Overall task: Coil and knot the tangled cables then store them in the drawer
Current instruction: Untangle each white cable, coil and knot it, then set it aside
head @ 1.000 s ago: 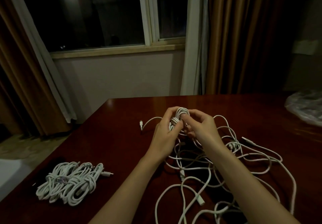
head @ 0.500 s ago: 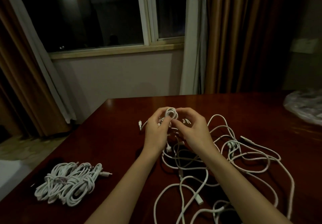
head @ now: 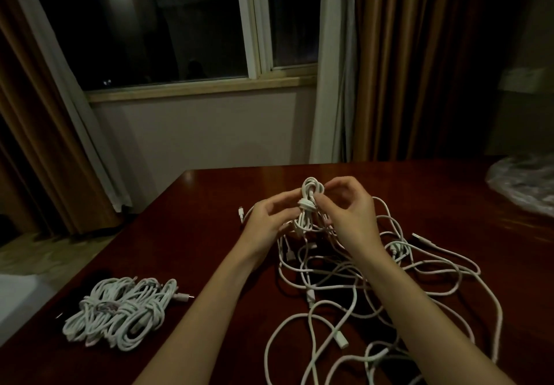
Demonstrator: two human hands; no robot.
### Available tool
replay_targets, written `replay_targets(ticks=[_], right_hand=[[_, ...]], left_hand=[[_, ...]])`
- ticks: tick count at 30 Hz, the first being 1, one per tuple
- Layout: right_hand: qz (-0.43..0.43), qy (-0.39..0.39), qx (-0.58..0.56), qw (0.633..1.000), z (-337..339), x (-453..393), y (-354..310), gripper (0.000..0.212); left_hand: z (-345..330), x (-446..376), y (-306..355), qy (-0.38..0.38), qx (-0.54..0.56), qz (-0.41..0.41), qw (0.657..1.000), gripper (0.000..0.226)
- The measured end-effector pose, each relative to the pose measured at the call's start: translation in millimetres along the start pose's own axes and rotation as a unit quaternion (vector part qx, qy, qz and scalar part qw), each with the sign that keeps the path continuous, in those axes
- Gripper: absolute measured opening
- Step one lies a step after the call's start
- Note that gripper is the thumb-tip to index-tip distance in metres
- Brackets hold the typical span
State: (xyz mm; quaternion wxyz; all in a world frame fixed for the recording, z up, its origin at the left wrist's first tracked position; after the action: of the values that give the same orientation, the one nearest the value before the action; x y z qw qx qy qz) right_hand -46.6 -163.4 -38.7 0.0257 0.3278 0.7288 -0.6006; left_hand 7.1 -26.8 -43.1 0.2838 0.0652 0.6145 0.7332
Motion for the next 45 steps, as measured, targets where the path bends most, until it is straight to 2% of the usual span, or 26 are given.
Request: replay_targets(ticks=[8, 14, 22, 27, 33, 38, 45], right_hand=[[0.071, -0.027, 0.125, 0.989, -1.3, 3.1, -3.5, 0.005], [0.114, -0.07, 0.184, 0.974, -3.3, 4.3, -5.3, 0.018], [0.12, -0.117, 0.207, 0.964, -11.5, 10.4, -7.5, 0.016], [0.129, -0.164, 0.261, 0.943, -34.5, 25.4, -17.7, 0.018], [0.102, -0.242, 0.284, 0.922, -69.2, 57.5, -36.5, 0.017], [0.076, -0.293, 0.305, 0.903, -104.0, 88.1, -30.6, 0.018], [0.006, -0.343, 0.312, 0.886, -137.9, 114.4, 0.4, 0.018]], left_hand=[[7.3, -1.3, -6.4, 0.038, -0.019, 0.024, 0.999, 0.03], [12.7, -2.7, -5.4, 0.062, 0.011, 0.036, 0.997, 0.026], [31.5, 14.9, 6.8, 0.074, -0.149, -0.001, 0.986, 0.021], [56.1, 39.9, 21.9, 0.088, -0.307, -0.023, 0.947, 0.016], [91.7, 79.4, 53.5, -0.015, -0.497, -0.056, 0.866, 0.015], [116.7, 118.1, 56.3, -0.064, -0.562, -0.058, 0.823, 0.014], [139.0, 147.5, 30.6, -0.075, -0.595, 0.0, 0.8, 0.012]])
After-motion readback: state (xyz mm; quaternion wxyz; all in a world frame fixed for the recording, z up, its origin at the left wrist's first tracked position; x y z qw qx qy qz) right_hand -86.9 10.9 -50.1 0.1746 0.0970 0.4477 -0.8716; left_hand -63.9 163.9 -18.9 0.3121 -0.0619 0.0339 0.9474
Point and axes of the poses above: each hand's wrist, its own x-axis away from the middle knuckle, its own z-axis out of the back of the hand, y = z × x, the point moved 3 cm from there along -x, towards the middle knuckle, and after that the axes turned 15 degrees about -x, right-handed, at the moved point
